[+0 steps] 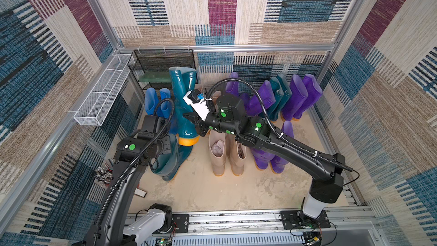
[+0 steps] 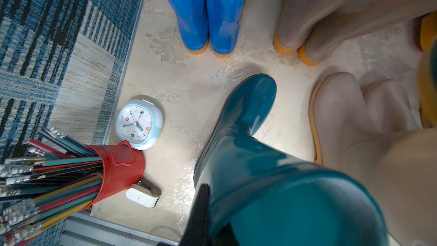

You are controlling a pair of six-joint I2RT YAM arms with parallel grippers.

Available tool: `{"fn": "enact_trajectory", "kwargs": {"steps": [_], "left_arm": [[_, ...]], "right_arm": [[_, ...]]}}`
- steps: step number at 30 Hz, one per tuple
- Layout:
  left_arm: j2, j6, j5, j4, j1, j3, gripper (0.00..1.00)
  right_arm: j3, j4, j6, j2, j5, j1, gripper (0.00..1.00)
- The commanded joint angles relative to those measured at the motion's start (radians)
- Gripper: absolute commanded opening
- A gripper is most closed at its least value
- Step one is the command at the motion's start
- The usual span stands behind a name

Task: Match and arrange rain boots in pairs
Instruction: Adjust the rain boot at the center of the board.

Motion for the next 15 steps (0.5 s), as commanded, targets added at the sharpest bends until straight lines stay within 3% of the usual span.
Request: {"fn": "enact_trajectory", "kwargs": {"steps": [1,7,15], "left_arm": [[-0.004,-0.065,0.004,0.046,0.017,0.007,0.0],[0.007,-0.115,0.053,0.091,0.083,-0.069,0.0],[0.005,-0.105,0.227,0.151,0.274,-0.155,0.0]], "right_arm": [[-0.051,0.172,0.031,-0.006,-0.021,-0.002,0.0],[-0.09,0.198,0.055,0.025,-0.063,-0.013,0.0],[-0.203,0.311,0.038,0.077,-0.062,-0.016,0.0]]}}
